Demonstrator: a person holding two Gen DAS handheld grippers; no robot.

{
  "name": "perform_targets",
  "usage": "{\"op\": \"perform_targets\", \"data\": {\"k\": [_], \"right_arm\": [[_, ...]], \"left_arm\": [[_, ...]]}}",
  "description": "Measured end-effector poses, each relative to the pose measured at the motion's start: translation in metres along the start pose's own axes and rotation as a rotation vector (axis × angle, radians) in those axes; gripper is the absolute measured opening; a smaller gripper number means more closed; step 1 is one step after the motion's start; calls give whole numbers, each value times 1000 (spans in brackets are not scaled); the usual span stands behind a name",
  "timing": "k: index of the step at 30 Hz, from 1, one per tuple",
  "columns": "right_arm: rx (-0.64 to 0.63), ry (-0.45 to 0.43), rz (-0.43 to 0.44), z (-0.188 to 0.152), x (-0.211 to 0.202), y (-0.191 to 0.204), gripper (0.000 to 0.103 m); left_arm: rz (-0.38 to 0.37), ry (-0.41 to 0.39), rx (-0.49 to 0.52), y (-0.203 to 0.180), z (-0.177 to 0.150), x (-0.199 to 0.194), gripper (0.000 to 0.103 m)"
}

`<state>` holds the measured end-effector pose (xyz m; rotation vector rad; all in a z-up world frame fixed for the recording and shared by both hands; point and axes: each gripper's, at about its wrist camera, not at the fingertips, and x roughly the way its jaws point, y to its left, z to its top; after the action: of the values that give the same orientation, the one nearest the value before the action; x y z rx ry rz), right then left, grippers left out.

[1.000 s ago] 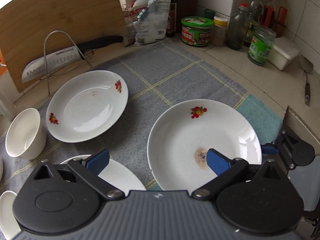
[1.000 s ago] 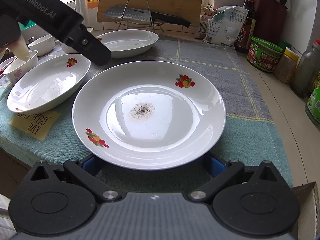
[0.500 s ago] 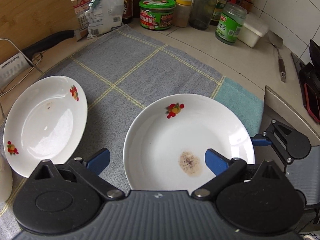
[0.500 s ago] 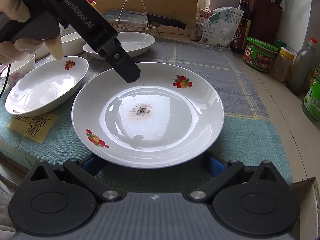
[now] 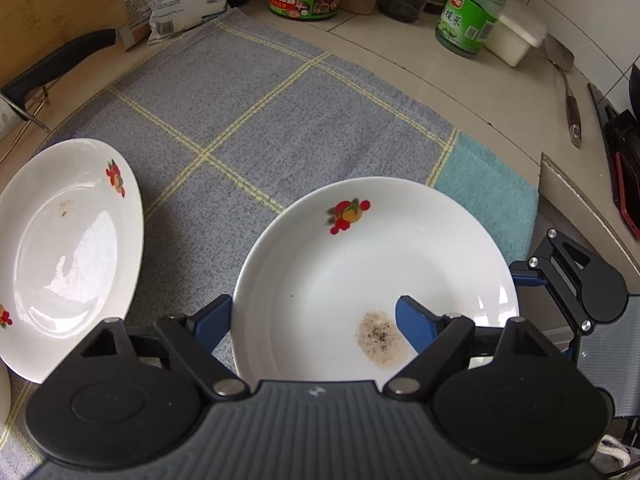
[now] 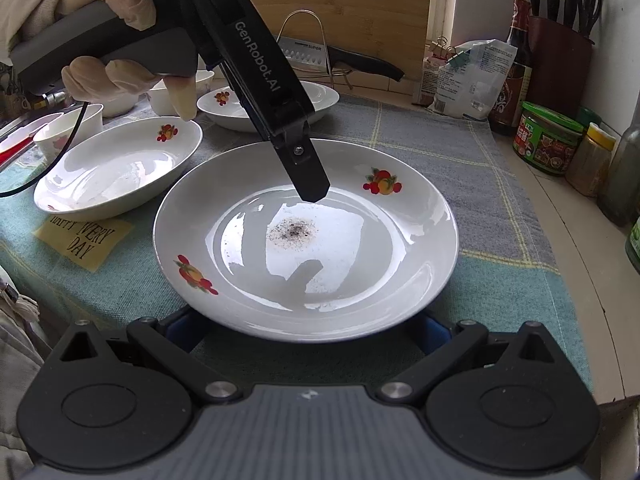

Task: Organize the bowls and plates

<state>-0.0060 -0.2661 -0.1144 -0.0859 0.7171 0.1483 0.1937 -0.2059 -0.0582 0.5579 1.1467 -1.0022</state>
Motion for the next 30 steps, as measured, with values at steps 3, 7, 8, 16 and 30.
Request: {"op": "perform_targets", "data": {"k": [3, 7, 8, 16, 30], "right_arm": [[-9, -14, 10, -2, 0, -1, 103], [-19, -17, 21, -2, 0, -2, 103], [-21, -16, 23, -2, 0, -2, 103], [-41, -14, 44, -1, 1, -6, 103], [-68, -35, 80, -3, 1, -13, 103]], "left_arm": [[-25, 22, -4, 4, 3, 2, 84], [-58, 55, -11, 9, 8, 3, 84], [-64, 65, -10, 10, 9, 4, 84], [-110, 132, 0, 14, 19, 16, 84], [-114, 173, 1, 17, 23, 32, 79]]}}
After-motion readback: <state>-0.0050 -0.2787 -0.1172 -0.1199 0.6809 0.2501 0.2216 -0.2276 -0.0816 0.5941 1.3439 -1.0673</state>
